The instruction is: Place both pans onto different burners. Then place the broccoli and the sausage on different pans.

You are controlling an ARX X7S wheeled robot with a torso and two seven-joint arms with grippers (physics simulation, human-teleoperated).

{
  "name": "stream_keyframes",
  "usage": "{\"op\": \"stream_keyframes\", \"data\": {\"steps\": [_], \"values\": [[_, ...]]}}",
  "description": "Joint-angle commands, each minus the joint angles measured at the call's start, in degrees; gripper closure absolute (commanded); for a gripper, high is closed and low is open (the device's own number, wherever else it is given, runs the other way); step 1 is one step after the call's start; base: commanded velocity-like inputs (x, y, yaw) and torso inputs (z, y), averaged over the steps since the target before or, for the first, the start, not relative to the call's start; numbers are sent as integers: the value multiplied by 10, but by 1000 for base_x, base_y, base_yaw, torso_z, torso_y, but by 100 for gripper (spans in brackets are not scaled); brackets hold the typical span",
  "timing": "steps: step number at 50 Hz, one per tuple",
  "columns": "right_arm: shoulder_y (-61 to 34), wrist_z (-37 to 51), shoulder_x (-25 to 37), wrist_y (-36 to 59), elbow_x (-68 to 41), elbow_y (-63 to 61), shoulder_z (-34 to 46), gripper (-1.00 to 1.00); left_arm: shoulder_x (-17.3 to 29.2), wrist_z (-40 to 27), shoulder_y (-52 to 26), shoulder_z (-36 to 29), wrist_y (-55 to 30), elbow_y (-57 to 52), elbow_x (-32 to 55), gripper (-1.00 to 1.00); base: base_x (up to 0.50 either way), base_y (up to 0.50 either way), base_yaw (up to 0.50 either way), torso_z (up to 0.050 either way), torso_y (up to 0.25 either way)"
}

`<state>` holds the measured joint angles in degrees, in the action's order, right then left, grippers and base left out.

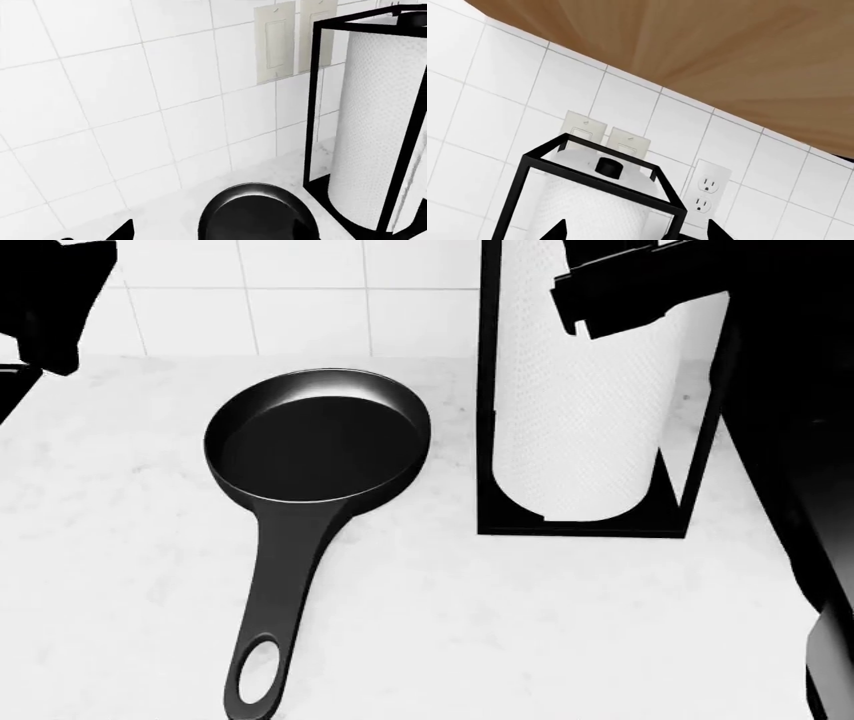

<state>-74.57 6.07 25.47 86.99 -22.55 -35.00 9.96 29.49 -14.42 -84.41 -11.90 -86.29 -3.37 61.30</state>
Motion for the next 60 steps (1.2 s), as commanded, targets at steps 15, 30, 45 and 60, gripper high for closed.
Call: {"op": "stream_keyframes", "data": {"steps": [15,30,45,60], "values": [[-2,-5,-8,-5,-11,4,-11,-100,-2,-256,-63,-158,-8,142,394,-100,0,0,0,0,0],[8,-2,-4,-9,-20,0,-17,-100,-27,-387,36,-164,94,109,440,-100,0,0,0,0,0],[14,2,-8,-22,-25,5,-15,-100,-53,-423,119,-175,155,79,406,-100,0,0,0,0,0],[13,2,-1,-14,-36,-2,-22,-100,-87,-392,130,-197,188,104,349,-100,0,0,0,0,0]]}}
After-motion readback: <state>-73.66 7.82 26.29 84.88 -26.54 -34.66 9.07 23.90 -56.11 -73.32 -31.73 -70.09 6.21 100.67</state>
